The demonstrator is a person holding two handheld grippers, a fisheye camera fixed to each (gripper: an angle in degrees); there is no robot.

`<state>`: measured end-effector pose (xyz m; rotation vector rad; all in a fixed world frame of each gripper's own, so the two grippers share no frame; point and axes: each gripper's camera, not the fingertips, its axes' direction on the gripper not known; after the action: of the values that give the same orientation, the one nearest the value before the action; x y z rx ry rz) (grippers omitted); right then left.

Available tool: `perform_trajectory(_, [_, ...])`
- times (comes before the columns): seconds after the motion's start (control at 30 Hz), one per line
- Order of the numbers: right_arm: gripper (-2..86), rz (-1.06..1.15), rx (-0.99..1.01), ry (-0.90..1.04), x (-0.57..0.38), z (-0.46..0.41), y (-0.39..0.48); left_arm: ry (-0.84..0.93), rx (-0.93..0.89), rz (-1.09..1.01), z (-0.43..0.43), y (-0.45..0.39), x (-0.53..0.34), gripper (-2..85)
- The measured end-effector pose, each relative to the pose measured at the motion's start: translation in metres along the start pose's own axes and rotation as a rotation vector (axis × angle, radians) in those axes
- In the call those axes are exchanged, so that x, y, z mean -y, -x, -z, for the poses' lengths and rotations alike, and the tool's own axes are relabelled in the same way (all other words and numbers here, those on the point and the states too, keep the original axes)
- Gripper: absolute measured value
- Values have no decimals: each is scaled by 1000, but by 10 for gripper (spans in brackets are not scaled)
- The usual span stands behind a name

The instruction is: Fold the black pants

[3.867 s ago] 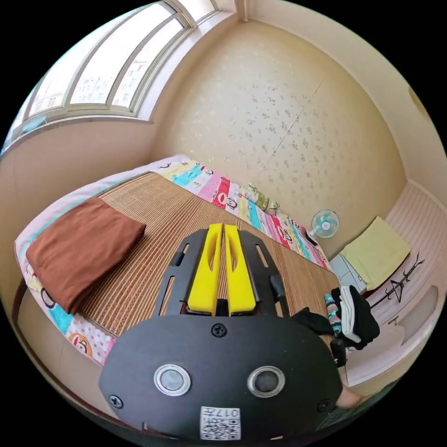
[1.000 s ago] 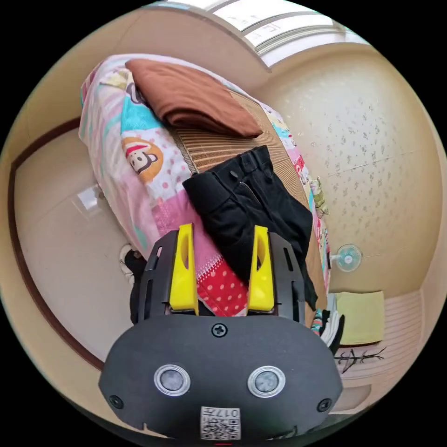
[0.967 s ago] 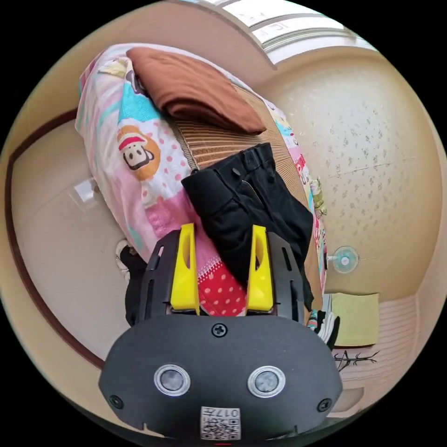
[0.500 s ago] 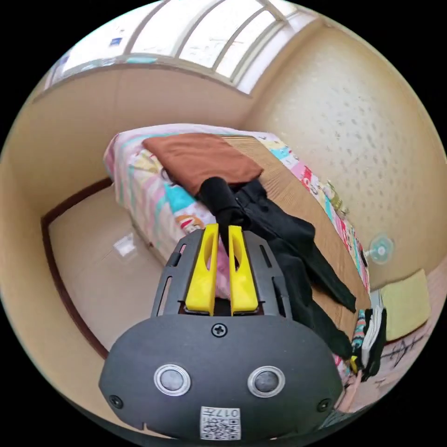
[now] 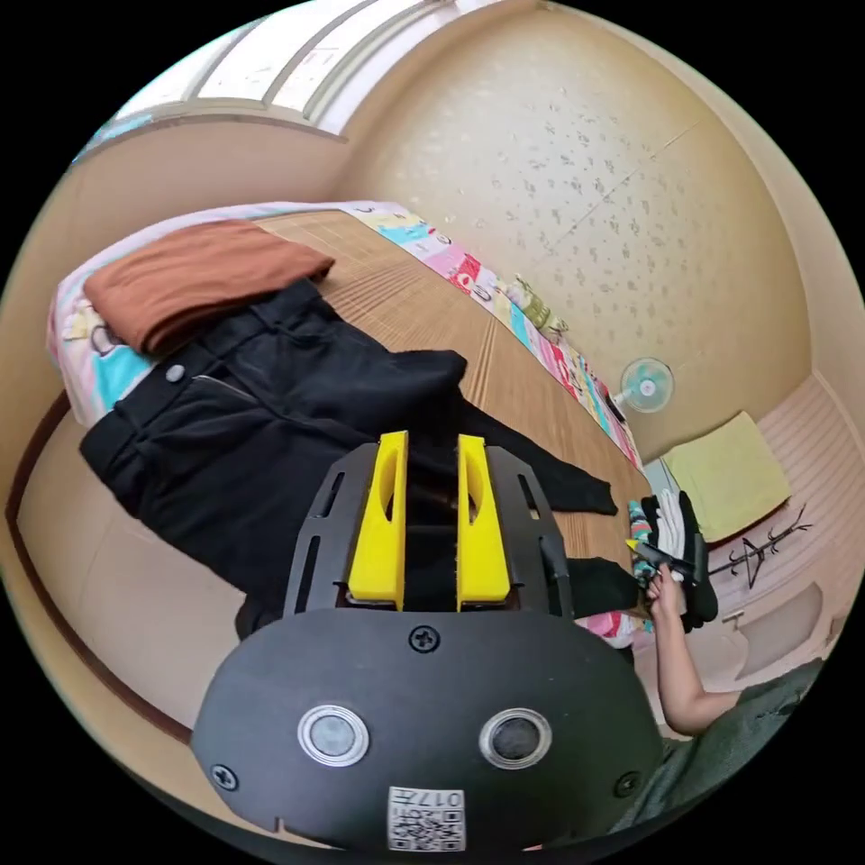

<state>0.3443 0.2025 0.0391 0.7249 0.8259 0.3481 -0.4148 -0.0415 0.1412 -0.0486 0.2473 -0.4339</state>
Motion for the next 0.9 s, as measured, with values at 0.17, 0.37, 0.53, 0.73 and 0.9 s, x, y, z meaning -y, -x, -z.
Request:
perform_trajectory(0.17, [5, 76, -65, 32, 67, -48, 21, 55, -68, -52, -25, -41, -1, 87])
perform_trajectory(0.37, [4, 93, -277, 90, 44, -61, 4, -31, 54, 9, 33, -5, -35, 86])
perform_trajectory(0.53, [4, 1, -410, -54, -41, -26, -13, -175, 161, 233, 106, 62, -71, 92])
perform_trajectory(0.73, [6, -114, -209, -32, -69, 33, -35, -207, 148, 442, 136, 136, -80, 136])
perform_trajectory(0.9, [8, -189, 70, -215, -133, 108, -44, -265, 50, 597, 149, 194, -70, 155])
